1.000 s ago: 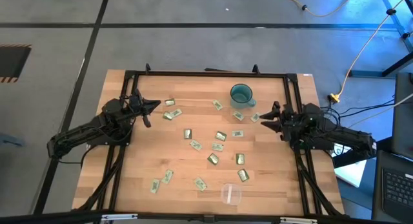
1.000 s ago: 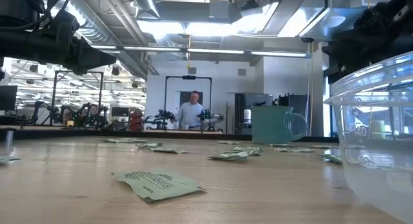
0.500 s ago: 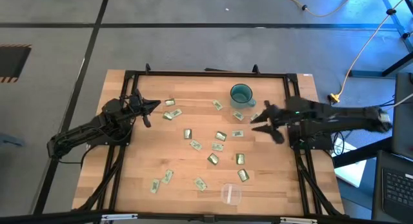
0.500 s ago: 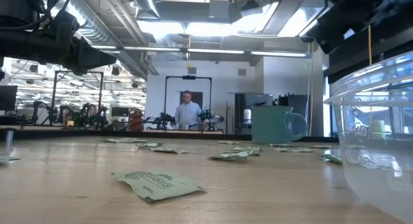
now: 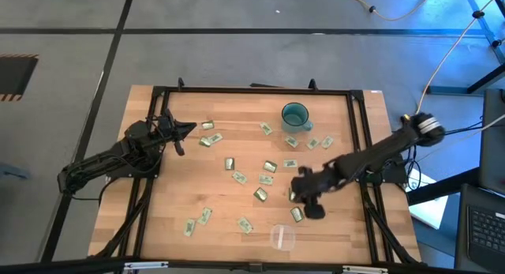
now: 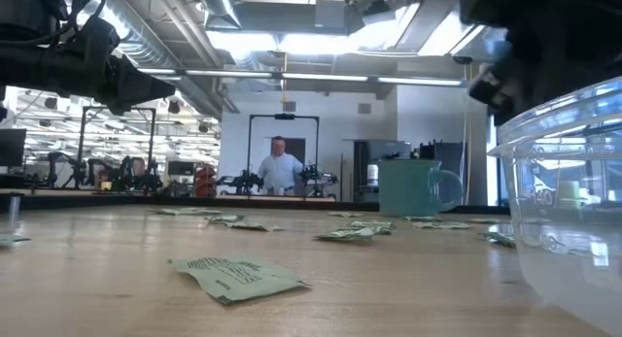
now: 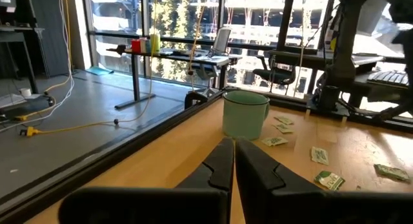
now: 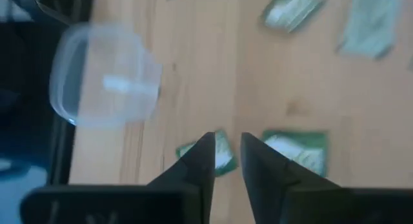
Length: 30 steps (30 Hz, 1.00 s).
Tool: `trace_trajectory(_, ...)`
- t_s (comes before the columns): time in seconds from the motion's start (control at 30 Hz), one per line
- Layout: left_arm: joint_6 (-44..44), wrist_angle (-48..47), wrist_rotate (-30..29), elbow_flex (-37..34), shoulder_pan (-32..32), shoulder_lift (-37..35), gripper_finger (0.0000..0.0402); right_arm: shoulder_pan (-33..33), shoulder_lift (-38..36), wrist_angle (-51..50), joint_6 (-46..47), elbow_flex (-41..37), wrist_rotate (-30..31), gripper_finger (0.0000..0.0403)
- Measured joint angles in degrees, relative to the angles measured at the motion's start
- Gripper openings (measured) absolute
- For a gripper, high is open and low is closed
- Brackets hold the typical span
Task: Pick and place items into bin
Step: Put the green truvia packet into the transparent bin
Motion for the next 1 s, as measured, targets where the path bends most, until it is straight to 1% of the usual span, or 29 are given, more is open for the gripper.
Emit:
trace_trajectory(0.2, -0.02, -0.01, 0.0, 0.01, -0.01, 0.0, 0.0013, 4.21, 8.0, -9.7, 8.78, 5.49, 0.07, 0.006)
trace_trajectory(0.37, 0.0, -0.08, 0.0, 0.01, 0.01, 0.0, 0.001, 7.0, 12.7, -11.29, 13.02, 7.77, 1.56, 0.0057)
trace_trajectory(0.47, 0.0, -0.08, 0.0, 0.01, -0.01, 0.0, 0.0013, 7.49, 14.0, -11.36, 16.78, 8.09, 1.26, 0.0057)
trace_trajectory(0.6, 0.0, -0.08, 0.0, 0.02, 0.01, 0.0, 0.0011, 7.64, 14.28, -11.35, 16.56, 8.11, -2.79, 0.0057)
trace_trajectory(0.73, -0.02, -0.08, -0.02, 0.02, 0.0, 0.0, 0.0011, 7.62, 14.28, -11.33, 16.55, 8.11, -3.13, 0.0059)
trace_trajectory(0.83, 0.0, -0.08, -0.02, 0.02, -0.01, 0.0, 0.0013, 7.42, 14.28, -11.24, 16.51, 8.11, -1.91, 0.0077)
trace_trajectory(1.0, -0.01, -0.08, -0.02, 0.01, 0.0, 0.0, 0.001, 7.46, 14.28, -11.28, 16.48, 8.09, -1.02, 0.0137)
